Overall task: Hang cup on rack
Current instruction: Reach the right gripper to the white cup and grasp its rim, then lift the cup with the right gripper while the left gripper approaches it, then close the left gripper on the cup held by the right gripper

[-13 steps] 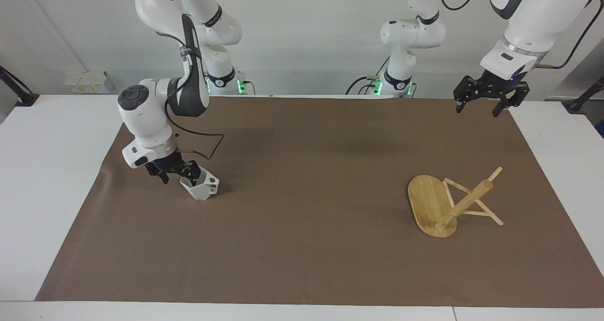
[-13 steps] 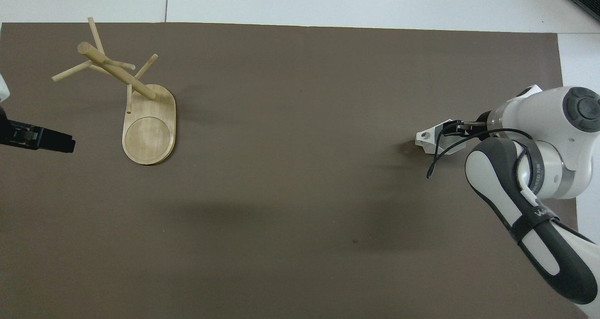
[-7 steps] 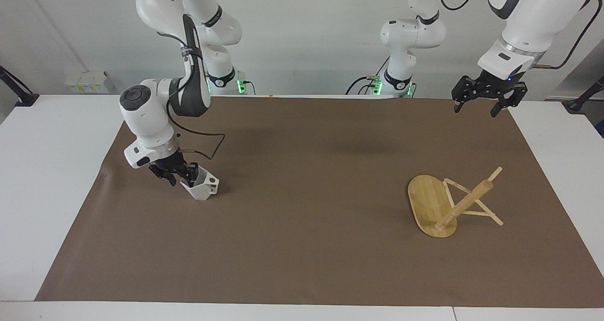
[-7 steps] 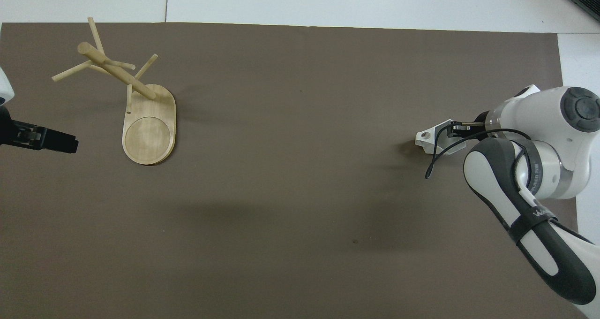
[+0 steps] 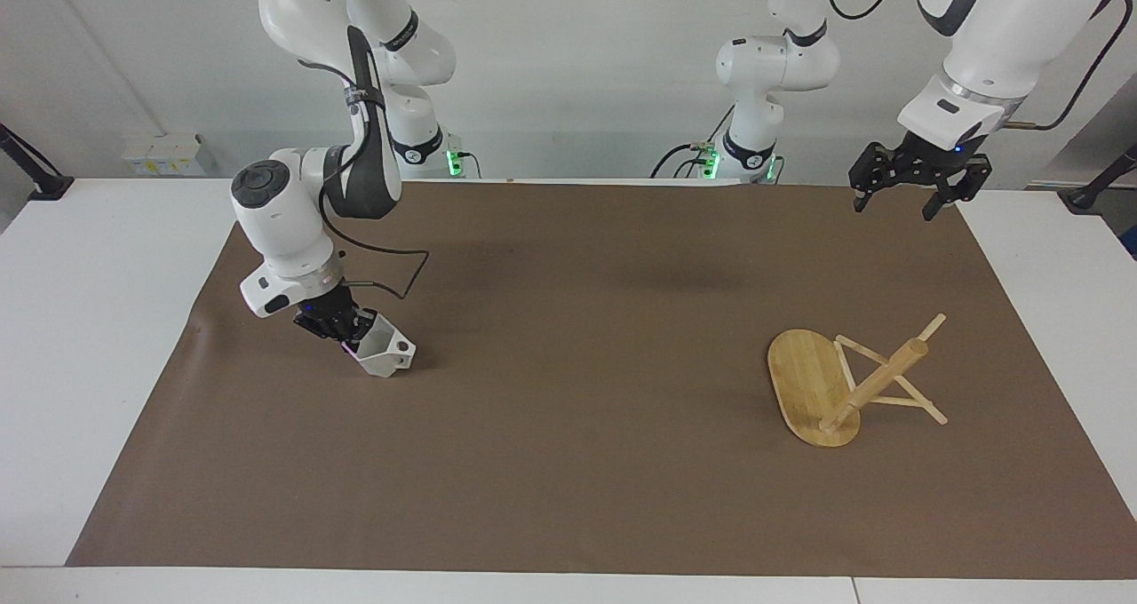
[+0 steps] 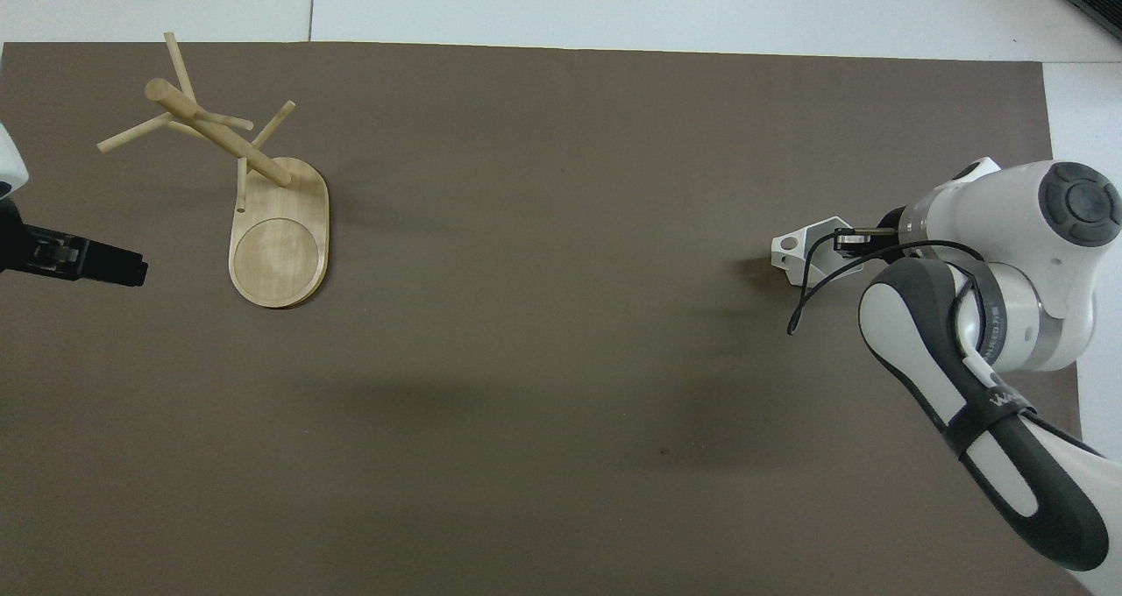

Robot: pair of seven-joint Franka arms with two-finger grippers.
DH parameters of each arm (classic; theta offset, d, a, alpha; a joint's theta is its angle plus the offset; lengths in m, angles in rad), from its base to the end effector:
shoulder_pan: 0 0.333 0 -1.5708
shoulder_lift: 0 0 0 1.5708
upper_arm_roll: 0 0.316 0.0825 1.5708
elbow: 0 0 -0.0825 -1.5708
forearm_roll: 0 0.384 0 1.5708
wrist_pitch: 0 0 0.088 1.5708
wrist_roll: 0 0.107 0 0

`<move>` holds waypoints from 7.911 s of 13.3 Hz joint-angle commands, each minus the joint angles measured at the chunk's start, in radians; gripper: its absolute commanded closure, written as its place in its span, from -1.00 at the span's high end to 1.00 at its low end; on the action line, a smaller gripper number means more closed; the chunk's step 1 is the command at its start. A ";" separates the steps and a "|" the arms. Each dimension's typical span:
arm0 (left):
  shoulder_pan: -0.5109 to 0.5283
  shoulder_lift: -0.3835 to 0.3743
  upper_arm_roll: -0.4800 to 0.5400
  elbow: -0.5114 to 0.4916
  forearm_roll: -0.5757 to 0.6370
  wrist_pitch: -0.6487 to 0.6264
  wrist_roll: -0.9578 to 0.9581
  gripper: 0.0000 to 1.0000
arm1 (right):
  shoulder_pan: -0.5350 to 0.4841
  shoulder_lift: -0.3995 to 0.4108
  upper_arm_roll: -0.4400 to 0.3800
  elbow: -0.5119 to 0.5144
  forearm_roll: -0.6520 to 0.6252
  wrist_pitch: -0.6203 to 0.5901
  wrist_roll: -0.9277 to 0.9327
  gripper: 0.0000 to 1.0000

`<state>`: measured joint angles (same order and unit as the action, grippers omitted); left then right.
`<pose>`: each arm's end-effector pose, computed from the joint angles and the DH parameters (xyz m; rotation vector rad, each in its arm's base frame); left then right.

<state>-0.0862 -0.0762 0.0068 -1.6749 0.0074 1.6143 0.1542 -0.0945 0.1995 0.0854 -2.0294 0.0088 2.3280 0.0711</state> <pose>0.5324 -0.0415 0.6205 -3.1126 0.3657 -0.0240 0.5958 -0.0067 0.3594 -3.1082 0.1376 -0.1541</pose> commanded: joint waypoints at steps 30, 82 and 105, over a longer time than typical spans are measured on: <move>-0.118 -0.139 -0.008 -0.246 -0.593 0.104 1.034 1.00 | -0.007 -0.207 0.252 0.288 1.014 -0.628 0.029 -1.00; -0.205 -0.197 -0.060 -0.310 -0.827 0.246 0.907 1.00 | -0.001 -0.184 0.432 0.253 1.096 -0.357 0.151 -1.00; -0.173 -0.203 -0.050 -0.322 -0.822 0.233 0.884 -1.00 | 0.001 -0.187 0.432 0.259 1.094 -0.354 0.174 -1.00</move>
<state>-0.2822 -0.2515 -0.0399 -1.9718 -0.8279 1.8491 1.0604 -0.0840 0.0223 0.5098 -1.7671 1.0800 1.9513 0.2134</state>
